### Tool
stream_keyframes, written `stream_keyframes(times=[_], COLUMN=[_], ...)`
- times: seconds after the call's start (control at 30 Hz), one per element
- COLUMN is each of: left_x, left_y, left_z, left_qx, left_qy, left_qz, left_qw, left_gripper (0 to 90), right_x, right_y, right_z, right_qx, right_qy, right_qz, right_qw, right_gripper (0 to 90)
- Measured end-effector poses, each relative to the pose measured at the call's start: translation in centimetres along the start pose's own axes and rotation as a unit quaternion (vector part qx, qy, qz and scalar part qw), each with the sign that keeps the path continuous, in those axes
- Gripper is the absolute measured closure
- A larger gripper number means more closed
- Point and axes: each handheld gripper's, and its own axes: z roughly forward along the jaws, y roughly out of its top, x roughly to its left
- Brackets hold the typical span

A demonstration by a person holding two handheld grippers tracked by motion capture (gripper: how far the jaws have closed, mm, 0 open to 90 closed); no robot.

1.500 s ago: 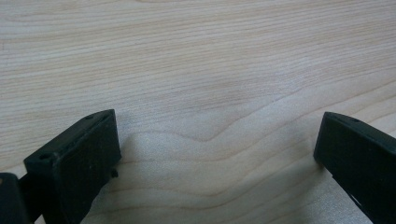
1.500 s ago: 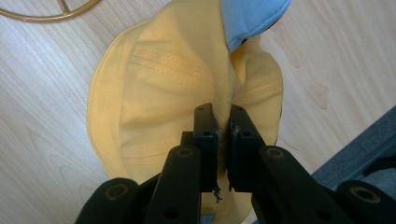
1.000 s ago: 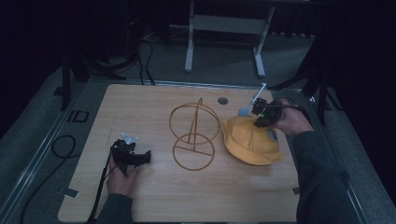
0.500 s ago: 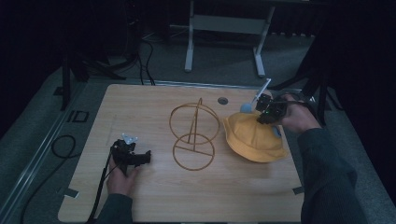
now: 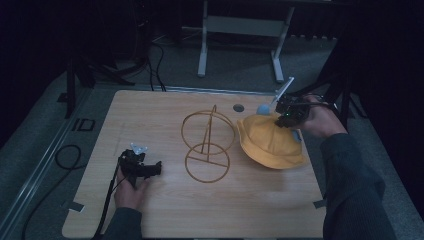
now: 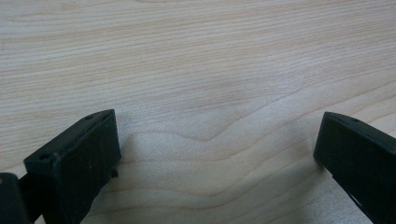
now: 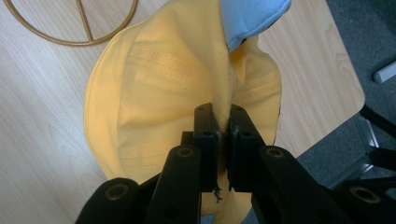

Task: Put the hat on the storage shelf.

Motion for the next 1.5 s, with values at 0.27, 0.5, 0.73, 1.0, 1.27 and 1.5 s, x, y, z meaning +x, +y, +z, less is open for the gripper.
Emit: stream_keyframes(times=[0.27,0.5,0.73,1.0,1.27,1.5], left_x=[0.0,0.0,0.0,0.0,0.0,0.0], left_y=[0.0,0.0,0.0,0.0,0.0,0.0], left_z=[0.0,0.0,0.0,0.0,0.0,0.0], left_qx=[0.000,0.000,0.001,0.001,0.000,0.000], left_qy=[0.000,0.000,0.000,0.000,0.000,0.000], left_qz=[0.000,0.000,0.001,0.000,-0.001,0.000], left_qw=[1.0000,1.0000,1.0000,1.0000,1.0000,1.0000], left_gripper=[0.4,0.4,0.4,0.4,0.4,0.4], right_x=[-0.1,-0.2,-0.4,-0.9,-1.4,-1.8], right_y=[0.7,1.2,1.7,1.5,1.1,1.0], right_z=[-1.3,-2.3,-3.3,-3.9,-5.3,-6.6], right_qx=[-0.007,-0.010,-0.018,-0.022,-0.035,-0.044], right_qy=[-0.003,-0.008,-0.010,-0.013,-0.020,-0.024], right_qz=[-0.006,-0.012,-0.010,-0.006,0.001,0.005], right_qw=[0.9999,0.9998,0.9997,0.9997,0.9992,0.9987], right_gripper=[84.4,84.5,84.4,84.5,84.5,84.5])
